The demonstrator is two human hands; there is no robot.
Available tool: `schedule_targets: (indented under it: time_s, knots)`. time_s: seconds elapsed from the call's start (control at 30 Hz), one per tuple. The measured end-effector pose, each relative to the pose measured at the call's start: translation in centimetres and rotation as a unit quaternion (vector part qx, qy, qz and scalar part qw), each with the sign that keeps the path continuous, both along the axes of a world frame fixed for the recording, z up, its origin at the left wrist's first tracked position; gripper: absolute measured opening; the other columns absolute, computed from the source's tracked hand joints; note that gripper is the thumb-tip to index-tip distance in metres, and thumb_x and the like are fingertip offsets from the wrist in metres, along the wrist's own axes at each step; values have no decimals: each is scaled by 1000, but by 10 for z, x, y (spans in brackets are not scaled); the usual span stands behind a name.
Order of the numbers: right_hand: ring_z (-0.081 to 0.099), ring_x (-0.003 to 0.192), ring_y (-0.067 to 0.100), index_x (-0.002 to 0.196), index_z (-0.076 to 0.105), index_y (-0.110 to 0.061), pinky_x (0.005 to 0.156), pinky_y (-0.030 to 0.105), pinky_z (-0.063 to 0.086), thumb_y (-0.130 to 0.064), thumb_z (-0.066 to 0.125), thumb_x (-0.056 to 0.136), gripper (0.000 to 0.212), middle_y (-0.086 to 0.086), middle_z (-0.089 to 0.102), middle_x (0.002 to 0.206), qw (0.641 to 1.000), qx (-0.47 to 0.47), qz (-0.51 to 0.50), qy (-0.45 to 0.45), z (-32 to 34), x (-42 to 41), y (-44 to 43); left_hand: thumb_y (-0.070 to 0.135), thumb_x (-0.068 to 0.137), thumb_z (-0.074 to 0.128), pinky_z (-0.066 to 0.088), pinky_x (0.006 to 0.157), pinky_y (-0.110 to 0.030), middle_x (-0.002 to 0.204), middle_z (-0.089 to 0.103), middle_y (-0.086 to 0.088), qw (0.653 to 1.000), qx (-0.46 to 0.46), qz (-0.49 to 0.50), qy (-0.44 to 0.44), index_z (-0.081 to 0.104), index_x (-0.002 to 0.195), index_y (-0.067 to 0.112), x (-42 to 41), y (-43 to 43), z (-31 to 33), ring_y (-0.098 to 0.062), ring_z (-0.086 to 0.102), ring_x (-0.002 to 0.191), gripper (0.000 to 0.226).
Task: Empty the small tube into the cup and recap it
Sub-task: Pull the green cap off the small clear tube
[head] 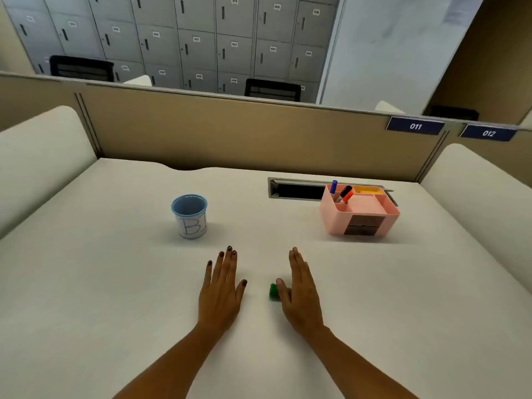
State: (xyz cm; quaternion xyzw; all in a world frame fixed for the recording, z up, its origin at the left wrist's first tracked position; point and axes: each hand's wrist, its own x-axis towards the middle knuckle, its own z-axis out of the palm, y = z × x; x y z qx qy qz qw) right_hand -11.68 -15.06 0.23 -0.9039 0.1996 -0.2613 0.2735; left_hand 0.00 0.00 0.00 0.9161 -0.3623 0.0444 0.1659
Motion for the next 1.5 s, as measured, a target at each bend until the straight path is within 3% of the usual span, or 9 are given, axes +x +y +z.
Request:
schedule_targets:
  time_s: [0.13,0.2,0.4,0.63,0.77,0.87,1.1,1.3,1.5]
  knots:
    - [30,141,7,148,26,-21,117,24,27,-30,50,97,57,-7,31,154,994,92,25,51,-9,-16,3,61,82,-16,4,119,-35,159,4,-4,999,-4,22,36,5,149,12,-7,9,-19,-20,9,146,85]
    - [40,135,11,144,33,-18,114,30,35,-28,50,97,51,-3,42,148,992,98,21,71,-11,-20,5,57,87,-4,9,118,-34,159,7,-4,999,-3,31,42,10,149,11,-8,9,-24,-20,14,146,79]
    - [44,130,17,137,45,-11,112,25,31,-18,49,98,40,4,49,141,994,36,24,104,-14,-24,8,46,86,7,13,117,-37,156,23,-8,998,-2,38,48,22,146,9,-11,9,-21,-23,22,144,72]
    - [56,107,15,124,54,-12,92,18,39,-13,52,96,28,3,61,119,988,146,-23,45,2,-18,18,32,99,27,2,118,-37,159,13,-6,991,-21,49,123,16,148,12,-17,5,-13,-21,9,146,54]
    - [63,88,11,119,59,-14,81,19,52,-13,60,93,26,1,67,105,963,269,-24,-3,17,-11,29,22,100,32,17,115,-32,150,37,-8,919,-214,90,319,41,138,10,-26,-7,15,-21,31,139,41]
    - [70,68,11,115,59,-20,66,19,57,-22,64,91,25,-1,71,94,925,378,-22,-18,24,-4,39,19,99,34,40,98,-30,129,60,-8,839,-303,94,442,60,117,14,-34,-15,39,-17,55,109,32]
    - [73,85,25,116,59,-15,86,43,59,-34,65,88,34,10,73,105,870,490,-37,-34,35,5,54,28,98,37,52,85,-40,114,67,-17,702,-394,91,586,63,113,5,-46,-24,68,-32,63,104,38]
    - [69,99,18,117,59,-14,93,37,56,-35,61,90,34,8,71,110,851,523,-18,-40,42,4,60,34,98,35,52,81,-38,110,67,-13,681,-418,68,598,61,114,4,-46,-24,70,-29,65,94,43]
    - [68,103,15,122,61,-17,92,28,56,-32,54,95,32,2,70,113,878,473,-15,-68,45,4,74,41,98,29,52,75,-30,86,66,-3,705,-442,101,545,62,86,19,-48,-33,73,-19,64,84,42]
